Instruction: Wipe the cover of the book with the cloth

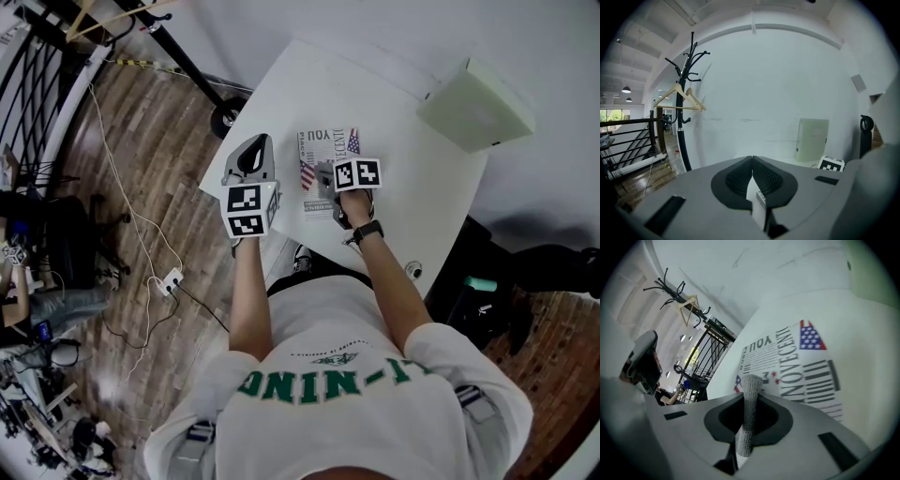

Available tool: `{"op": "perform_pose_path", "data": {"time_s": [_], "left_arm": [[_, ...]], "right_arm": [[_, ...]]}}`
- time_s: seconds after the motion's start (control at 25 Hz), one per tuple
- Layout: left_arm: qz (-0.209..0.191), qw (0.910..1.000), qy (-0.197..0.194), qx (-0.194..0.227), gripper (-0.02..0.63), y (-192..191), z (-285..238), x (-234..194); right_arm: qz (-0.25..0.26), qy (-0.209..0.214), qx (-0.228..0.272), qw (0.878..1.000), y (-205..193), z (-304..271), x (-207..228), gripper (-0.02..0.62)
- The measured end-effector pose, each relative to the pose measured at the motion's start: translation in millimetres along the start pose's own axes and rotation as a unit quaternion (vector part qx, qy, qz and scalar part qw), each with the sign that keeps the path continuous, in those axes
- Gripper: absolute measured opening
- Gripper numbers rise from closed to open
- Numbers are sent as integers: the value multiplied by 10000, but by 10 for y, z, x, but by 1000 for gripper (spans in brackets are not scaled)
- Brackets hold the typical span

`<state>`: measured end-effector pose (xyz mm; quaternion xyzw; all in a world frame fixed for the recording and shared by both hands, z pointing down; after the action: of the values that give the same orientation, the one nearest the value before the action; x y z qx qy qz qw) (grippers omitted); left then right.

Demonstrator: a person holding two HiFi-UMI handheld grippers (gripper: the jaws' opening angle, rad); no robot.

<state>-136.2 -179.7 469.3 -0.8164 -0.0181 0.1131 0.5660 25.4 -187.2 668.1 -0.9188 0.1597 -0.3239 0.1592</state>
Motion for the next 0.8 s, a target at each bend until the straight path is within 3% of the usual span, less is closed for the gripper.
{"op": "perform_pose_path", "data": {"time_s": [0.28,0.52,0.6,0.8], "left_arm": [[22,9997,-230,-11,14,-33,-99,165],[38,9997,-252,28,14,-18,-82,192],[43,9997,-220,50,14,-9,-58,161],[54,9999,-121,63,14,4,4,92]], "right_arm": [[-612,-545,465,9956,-47,620,714,32],[-543,-815,455,9942,-55,708,792,32],[-435,-713,377,9958,-50,623,660,32],[-80,120,113,9998,-90,187,-77,32]]}}
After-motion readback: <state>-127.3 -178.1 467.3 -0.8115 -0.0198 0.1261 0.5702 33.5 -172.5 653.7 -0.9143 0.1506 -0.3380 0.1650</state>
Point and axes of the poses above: the fingertips, and each gripper's own axes: z backward along the fingers, x to its right, y out of its top, the point moved 4 cm from there along z, backward along the fingers, and after that the axes turned 9 degrees about z, right-handed, at the moved point
